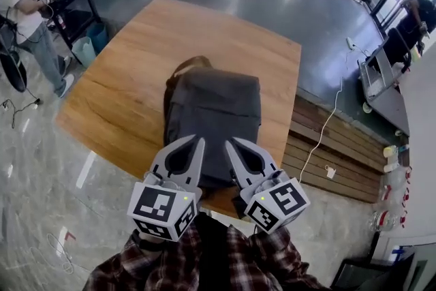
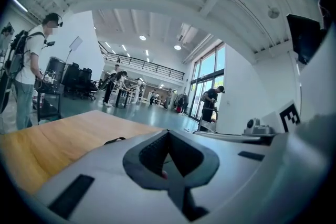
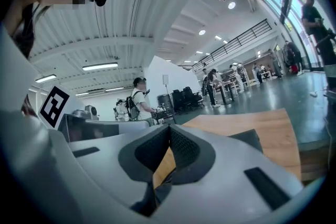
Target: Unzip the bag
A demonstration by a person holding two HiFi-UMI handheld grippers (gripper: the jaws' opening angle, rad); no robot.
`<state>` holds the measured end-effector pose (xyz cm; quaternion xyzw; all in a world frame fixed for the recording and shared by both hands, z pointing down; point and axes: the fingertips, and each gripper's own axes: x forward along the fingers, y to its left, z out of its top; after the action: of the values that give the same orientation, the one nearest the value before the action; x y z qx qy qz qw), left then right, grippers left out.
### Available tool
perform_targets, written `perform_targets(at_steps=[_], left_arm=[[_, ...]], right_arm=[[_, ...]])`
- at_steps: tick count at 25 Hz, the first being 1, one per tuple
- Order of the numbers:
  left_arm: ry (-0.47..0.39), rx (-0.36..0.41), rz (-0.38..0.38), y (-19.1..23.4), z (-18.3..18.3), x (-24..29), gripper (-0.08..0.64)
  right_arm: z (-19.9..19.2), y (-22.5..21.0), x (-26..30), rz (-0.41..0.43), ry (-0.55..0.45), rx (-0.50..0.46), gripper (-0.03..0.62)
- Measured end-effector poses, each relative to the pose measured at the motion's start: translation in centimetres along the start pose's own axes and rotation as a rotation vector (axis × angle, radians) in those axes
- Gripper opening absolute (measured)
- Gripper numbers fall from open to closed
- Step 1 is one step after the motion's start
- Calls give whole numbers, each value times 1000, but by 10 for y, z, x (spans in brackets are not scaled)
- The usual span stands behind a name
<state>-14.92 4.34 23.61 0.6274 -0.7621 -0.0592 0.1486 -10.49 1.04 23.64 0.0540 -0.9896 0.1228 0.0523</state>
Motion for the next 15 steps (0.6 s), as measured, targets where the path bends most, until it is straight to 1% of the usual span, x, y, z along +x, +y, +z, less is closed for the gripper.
perform_targets(at_steps=[2,5,7,11,15], left_arm=[[19,6,-56,6,2,20,9],[56,30,-166,5,6,51,9],[77,41,-229,7,11,69,9],[124,63,-359,19,25,87,9],[176,70,-478,21,16,104,9]], right_arm=[[2,-16,8,-62,-10,9,11],[10,-43,14,-178,-40,29,11],[18,-56,21,-239,-58,35,11],[32,-62,35,-374,-94,51,11],[21,-77,26,-531,-109,90,11]])
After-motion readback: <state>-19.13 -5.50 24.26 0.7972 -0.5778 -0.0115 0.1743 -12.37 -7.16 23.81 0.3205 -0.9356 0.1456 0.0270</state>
